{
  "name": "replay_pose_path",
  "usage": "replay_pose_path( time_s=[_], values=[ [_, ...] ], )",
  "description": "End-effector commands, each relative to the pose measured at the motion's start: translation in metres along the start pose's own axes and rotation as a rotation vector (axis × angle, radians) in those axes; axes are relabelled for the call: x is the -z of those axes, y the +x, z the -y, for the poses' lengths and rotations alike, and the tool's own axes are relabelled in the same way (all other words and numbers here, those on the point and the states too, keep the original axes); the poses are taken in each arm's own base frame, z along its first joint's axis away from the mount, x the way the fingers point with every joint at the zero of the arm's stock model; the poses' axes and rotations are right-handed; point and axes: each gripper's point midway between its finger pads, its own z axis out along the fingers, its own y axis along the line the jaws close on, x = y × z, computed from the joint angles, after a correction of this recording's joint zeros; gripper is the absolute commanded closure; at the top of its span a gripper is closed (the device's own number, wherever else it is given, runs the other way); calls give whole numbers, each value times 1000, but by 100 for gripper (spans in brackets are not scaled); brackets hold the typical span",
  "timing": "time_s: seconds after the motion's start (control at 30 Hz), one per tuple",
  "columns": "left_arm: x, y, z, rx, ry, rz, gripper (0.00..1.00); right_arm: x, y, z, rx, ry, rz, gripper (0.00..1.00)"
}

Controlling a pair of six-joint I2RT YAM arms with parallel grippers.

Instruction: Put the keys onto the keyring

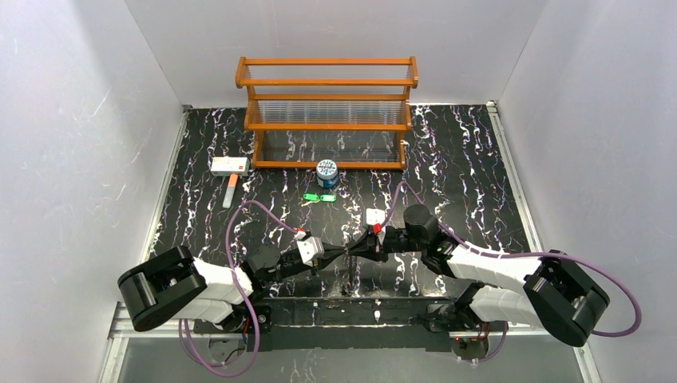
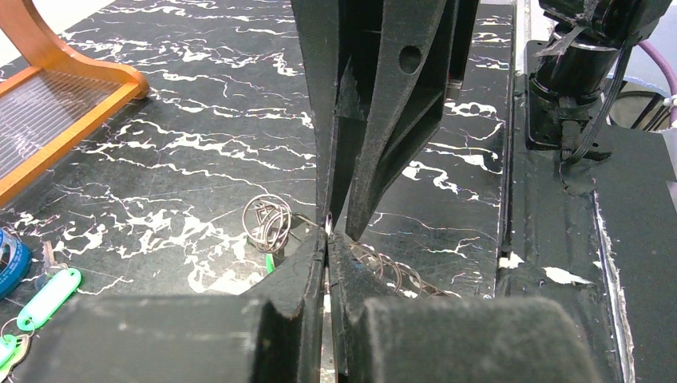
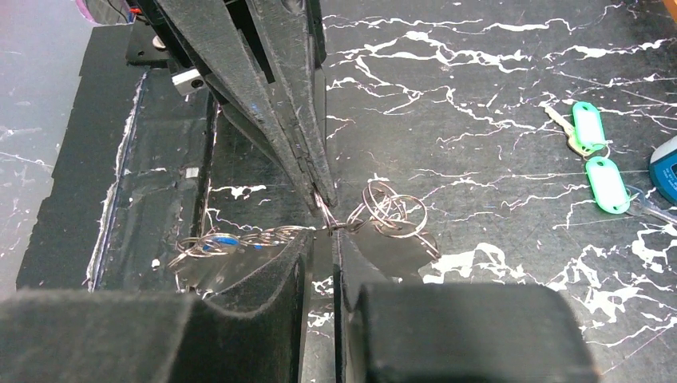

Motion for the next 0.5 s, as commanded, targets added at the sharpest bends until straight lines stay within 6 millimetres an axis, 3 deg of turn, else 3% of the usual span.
replay_pose_path(
  time_s=[0.0, 0.3, 0.43, 0.47],
  values=[
    [-4, -19, 1, -31, 15, 69, 100, -1, -25, -8, 82, -54, 99, 77],
    [-2, -20, 1, -37, 18, 73, 100, -1, -26, -5, 125, -39, 108, 73],
    [-2, -19, 1, -41, 18, 71, 100, -1, -26, -7, 158, -59, 114, 76],
    [-2, -19, 1, -42, 19, 69, 100, -1, -27, -8, 168, -67, 117, 81]
  ],
)
